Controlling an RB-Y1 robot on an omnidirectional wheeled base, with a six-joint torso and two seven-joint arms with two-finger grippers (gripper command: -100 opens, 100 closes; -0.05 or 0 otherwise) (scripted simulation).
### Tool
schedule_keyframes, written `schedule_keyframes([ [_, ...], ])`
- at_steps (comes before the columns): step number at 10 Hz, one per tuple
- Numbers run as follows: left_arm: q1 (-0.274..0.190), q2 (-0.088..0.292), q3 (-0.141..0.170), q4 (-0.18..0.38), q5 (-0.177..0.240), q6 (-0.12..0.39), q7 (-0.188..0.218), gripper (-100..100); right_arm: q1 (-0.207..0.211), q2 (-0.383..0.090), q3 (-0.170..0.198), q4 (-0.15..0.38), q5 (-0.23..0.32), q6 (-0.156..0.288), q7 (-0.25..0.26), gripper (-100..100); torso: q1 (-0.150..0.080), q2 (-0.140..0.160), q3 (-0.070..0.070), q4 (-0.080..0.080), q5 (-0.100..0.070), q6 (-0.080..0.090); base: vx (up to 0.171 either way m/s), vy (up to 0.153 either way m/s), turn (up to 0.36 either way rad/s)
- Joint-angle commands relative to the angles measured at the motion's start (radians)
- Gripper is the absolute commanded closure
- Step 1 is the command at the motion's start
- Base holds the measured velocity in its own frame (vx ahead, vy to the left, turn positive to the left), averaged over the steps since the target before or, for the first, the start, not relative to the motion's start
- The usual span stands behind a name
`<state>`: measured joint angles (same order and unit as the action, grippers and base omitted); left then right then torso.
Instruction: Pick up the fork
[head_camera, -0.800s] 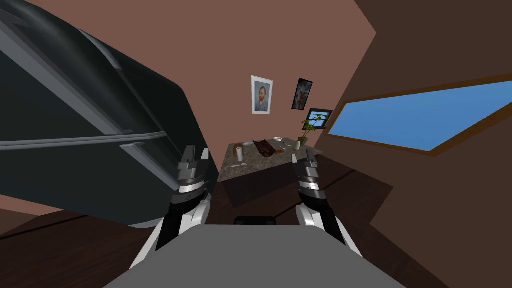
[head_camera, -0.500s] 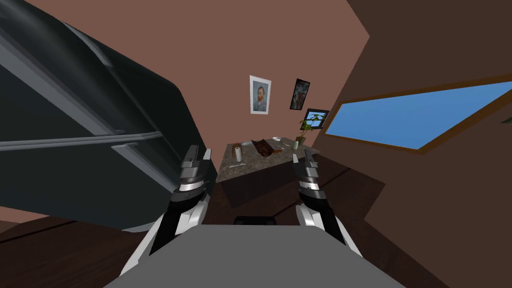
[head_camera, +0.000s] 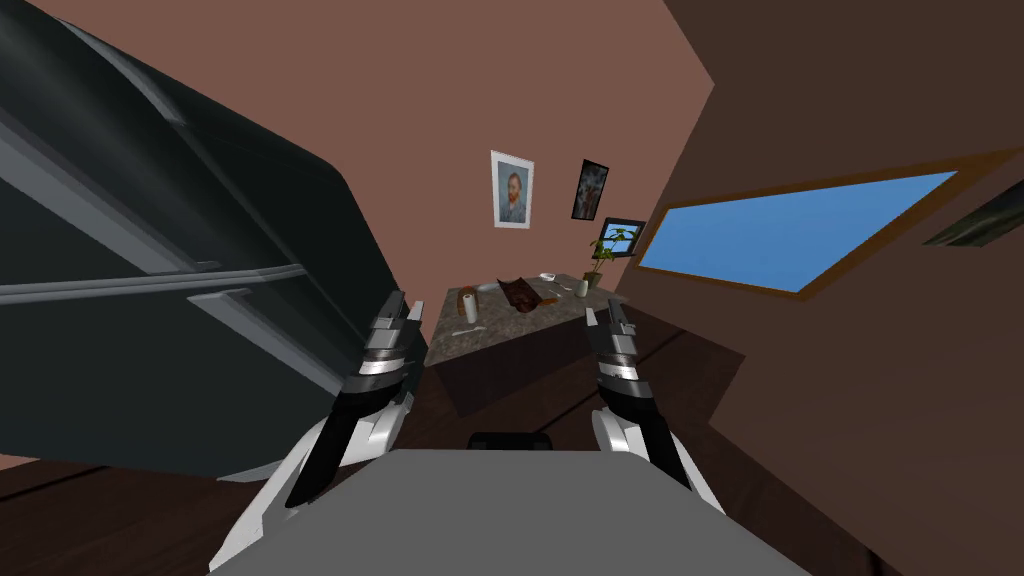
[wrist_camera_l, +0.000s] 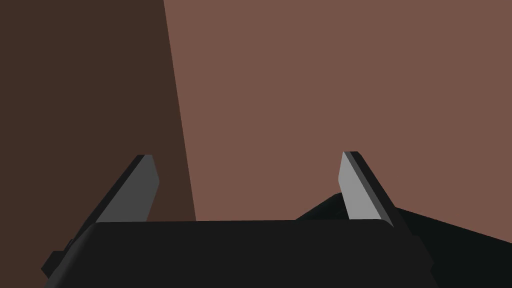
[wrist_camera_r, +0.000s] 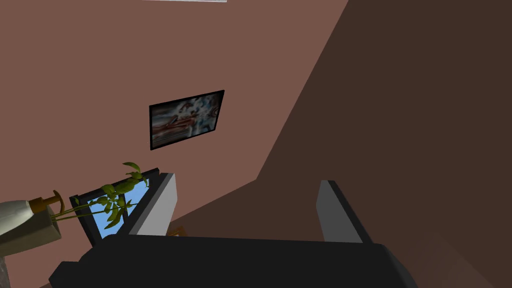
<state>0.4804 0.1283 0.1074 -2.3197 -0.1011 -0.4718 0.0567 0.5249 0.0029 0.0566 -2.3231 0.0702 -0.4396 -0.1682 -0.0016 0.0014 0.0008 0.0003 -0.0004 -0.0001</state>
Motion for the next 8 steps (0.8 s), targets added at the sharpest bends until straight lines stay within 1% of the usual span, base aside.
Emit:
schedule_keyframes([
  [1, -0.005, 0.019, 0.020, 0.004, 0.004, 0.050, 0.007, -100, 0.000, 0.000, 0.000, 0.000, 0.000, 0.000, 0.000, 0, 0.000, 0.000, 0.000, 0.000, 0.000, 0.000, -0.018, -0.034, -0.089],
  [2, -0.012, 0.035, 0.041, 0.010, 0.009, 0.081, 0.014, -100, 0.000, 0.000, 0.000, 0.000, 0.000, 0.000, 0.000, 0, 0.000, 0.000, 0.000, 0.000, 0.000, 0.000, -0.033, -0.050, -0.187],
  [3, -0.012, 0.035, 0.041, 0.010, 0.009, 0.108, 0.014, -100, 0.000, 0.000, 0.000, 0.000, 0.000, 0.000, 0.000, 0, -0.001, 0.001, 0.000, 0.000, 0.000, 0.000, -0.021, -0.038, -0.061],
  [4, -0.019, 0.050, 0.063, 0.017, 0.015, 0.136, 0.021, -100, 0.000, 0.000, 0.000, 0.000, 0.000, 0.000, 0.000, 0, -0.001, 0.000, 0.000, 0.000, 0.000, 0.000, -0.018, -0.047, -0.108],
  [5, -0.019, 0.050, 0.063, 0.017, 0.015, 0.157, 0.021, -100, 0.000, 0.000, 0.000, 0.000, 0.000, 0.000, 0.000, 0, -0.001, 0.000, 0.000, 0.000, 0.000, 0.000, -0.016, -0.033, -0.054],
  [6, -0.019, 0.050, 0.063, 0.017, 0.015, 0.163, 0.021, -100, 0.000, 0.000, 0.000, 0.000, 0.000, 0.000, 0.000, 0, -0.001, 0.000, 0.000, 0.000, 0.000, 0.000, -0.006, -0.014, 0.008],
  [7, -0.026, 0.065, 0.087, 0.024, 0.021, 0.204, 0.029, -100, 0.000, 0.000, 0.000, 0.000, 0.000, 0.000, 0.000, 0, 0.001, -0.001, 0.000, 0.000, 0.000, 0.000, -0.011, -0.033, -0.131],
  [8, -0.026, 0.065, 0.087, 0.024, 0.021, 0.220, 0.029, -100, 0.000, 0.000, 0.000, 0.000, 0.000, 0.000, 0.000, 0, 0.000, 0.000, 0.000, 0.000, 0.000, 0.000, -0.013, -0.030, -0.082],
])
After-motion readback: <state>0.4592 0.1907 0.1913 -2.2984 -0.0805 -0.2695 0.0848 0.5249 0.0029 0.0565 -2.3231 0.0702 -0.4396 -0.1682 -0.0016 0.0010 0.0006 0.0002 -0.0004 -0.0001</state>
